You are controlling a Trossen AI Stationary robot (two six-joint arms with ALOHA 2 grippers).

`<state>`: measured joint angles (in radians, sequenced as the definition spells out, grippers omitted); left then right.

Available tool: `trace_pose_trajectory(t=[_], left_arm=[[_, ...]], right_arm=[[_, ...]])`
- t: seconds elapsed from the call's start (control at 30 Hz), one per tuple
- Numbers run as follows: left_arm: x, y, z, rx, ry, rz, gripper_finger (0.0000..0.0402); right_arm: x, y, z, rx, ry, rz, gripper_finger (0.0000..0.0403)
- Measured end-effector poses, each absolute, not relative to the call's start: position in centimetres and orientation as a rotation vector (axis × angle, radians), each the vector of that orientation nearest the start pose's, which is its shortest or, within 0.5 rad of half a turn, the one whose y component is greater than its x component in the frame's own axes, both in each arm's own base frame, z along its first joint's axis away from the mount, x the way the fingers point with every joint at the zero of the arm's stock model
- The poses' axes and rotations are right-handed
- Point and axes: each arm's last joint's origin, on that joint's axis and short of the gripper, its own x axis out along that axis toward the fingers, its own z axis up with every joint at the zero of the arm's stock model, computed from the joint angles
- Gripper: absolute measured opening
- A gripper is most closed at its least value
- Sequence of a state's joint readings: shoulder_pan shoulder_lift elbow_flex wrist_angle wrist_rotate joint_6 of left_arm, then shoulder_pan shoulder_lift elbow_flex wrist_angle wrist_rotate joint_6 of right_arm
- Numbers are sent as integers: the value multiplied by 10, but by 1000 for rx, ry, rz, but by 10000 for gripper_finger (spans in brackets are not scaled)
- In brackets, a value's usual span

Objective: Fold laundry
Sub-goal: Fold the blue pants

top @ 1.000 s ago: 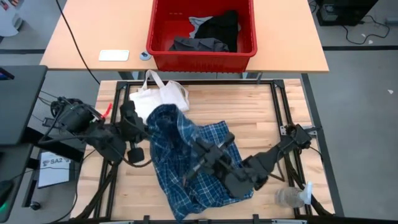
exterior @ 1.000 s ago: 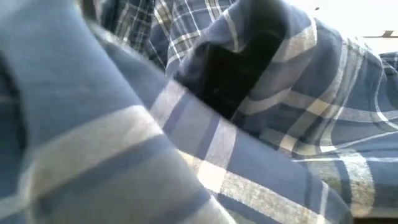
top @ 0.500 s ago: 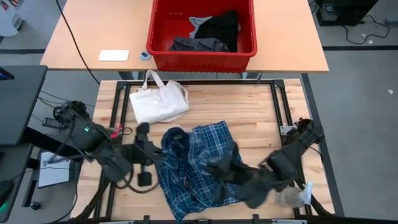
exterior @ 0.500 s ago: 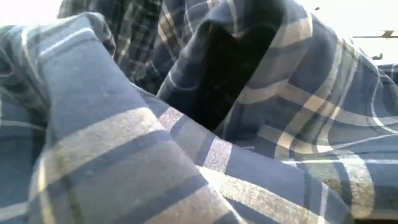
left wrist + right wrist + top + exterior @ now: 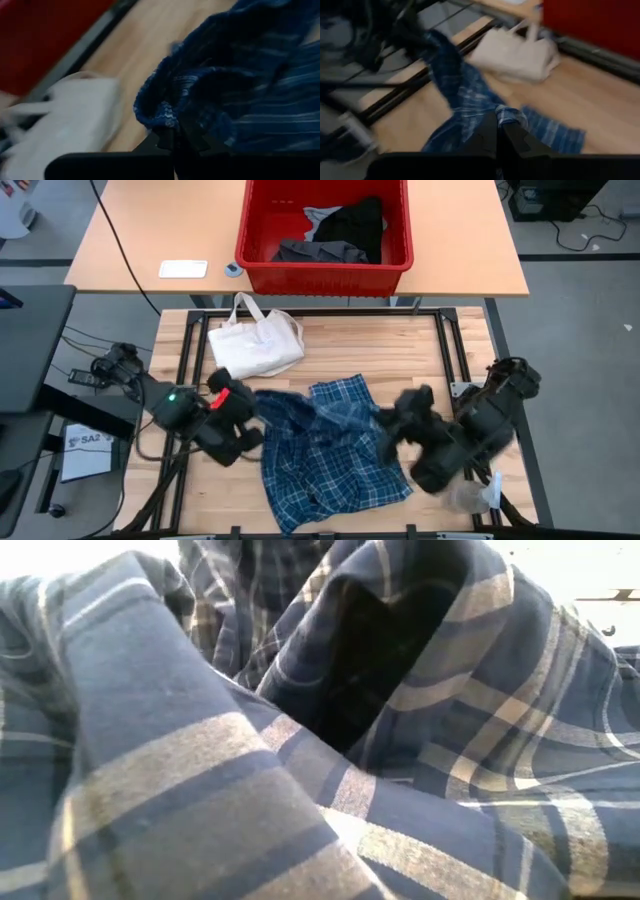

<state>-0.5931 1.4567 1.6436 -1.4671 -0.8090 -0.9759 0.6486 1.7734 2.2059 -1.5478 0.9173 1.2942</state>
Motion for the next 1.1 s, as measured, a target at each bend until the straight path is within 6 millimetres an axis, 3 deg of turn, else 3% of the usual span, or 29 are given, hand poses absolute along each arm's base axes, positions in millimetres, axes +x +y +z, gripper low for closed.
trace_pose_trajectory(t=[0.23, 0.37, 0.67, 0.87, 0.97, 1.1], left_arm=[[222, -83, 385, 36, 853, 732, 8], [231, -52, 384, 45, 918, 809, 9], [239, 40, 383, -66, 1059, 967, 11], [242, 92, 380, -218, 1060, 962, 11], [249, 113, 372, -268, 1062, 975, 11], [261, 140, 353, -294, 1104, 1022, 24]], right_arm=[[303, 89, 430, 393, 625, -812, 6], [314, 44, 427, 418, 707, -865, 6], [318, -51, 423, 348, 860, -924, 7], [316, -116, 417, 302, 891, -881, 7], [316, -146, 400, 289, 927, -834, 7], [308, -185, 363, 331, 1006, -799, 8]])
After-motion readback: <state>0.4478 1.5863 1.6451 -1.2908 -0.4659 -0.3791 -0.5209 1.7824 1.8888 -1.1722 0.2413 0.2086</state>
